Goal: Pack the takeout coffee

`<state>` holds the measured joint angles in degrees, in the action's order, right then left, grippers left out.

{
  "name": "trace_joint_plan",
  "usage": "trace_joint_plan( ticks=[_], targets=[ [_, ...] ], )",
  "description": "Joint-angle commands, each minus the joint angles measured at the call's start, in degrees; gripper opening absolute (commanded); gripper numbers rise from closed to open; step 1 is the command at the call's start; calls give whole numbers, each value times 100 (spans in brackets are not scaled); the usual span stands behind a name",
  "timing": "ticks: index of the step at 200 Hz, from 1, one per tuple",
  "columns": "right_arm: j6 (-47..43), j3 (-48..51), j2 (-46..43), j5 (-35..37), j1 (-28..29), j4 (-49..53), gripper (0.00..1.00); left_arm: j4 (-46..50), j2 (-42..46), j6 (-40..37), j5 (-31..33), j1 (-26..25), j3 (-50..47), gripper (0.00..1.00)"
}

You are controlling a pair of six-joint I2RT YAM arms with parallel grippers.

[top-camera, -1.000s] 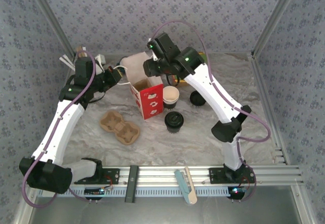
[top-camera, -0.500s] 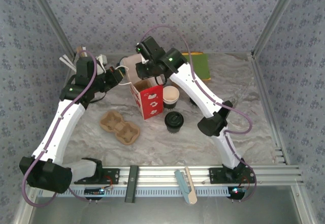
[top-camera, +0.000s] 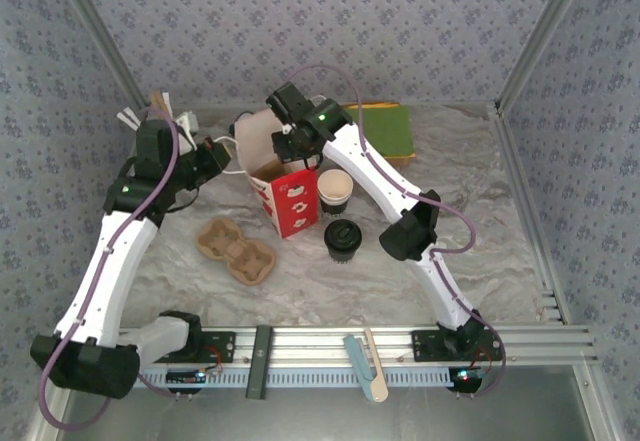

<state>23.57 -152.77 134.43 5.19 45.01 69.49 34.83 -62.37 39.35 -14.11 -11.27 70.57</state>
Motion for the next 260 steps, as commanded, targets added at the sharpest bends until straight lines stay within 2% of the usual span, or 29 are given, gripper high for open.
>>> trace_joint_plan(
  ticks=[1,33,76,113,159,190,260],
  targets=[
    [104,1,70,323,-52,363,22,314,291,-182,182,152,1,3],
    [104,19,37,407,-36,255,21,275,383,-188,65,186,-96,3],
    [-81,2,-21,-120,221,-134,24,-115,254,58,-227,164,-382,3],
    [-152,36,-2,-114,346,-47,26,-65,272,11,-148,145,-432,3],
    [70,151,-43,358,42,470,24,85,401,-62,26,169,-436,2],
    [139,371,-189,579,13,299,23,103,401,-68,15,169,-418,2],
    [-228,160,-223,117,357,-68,29,33,347,-59,-62,169,-440,3]
  ],
)
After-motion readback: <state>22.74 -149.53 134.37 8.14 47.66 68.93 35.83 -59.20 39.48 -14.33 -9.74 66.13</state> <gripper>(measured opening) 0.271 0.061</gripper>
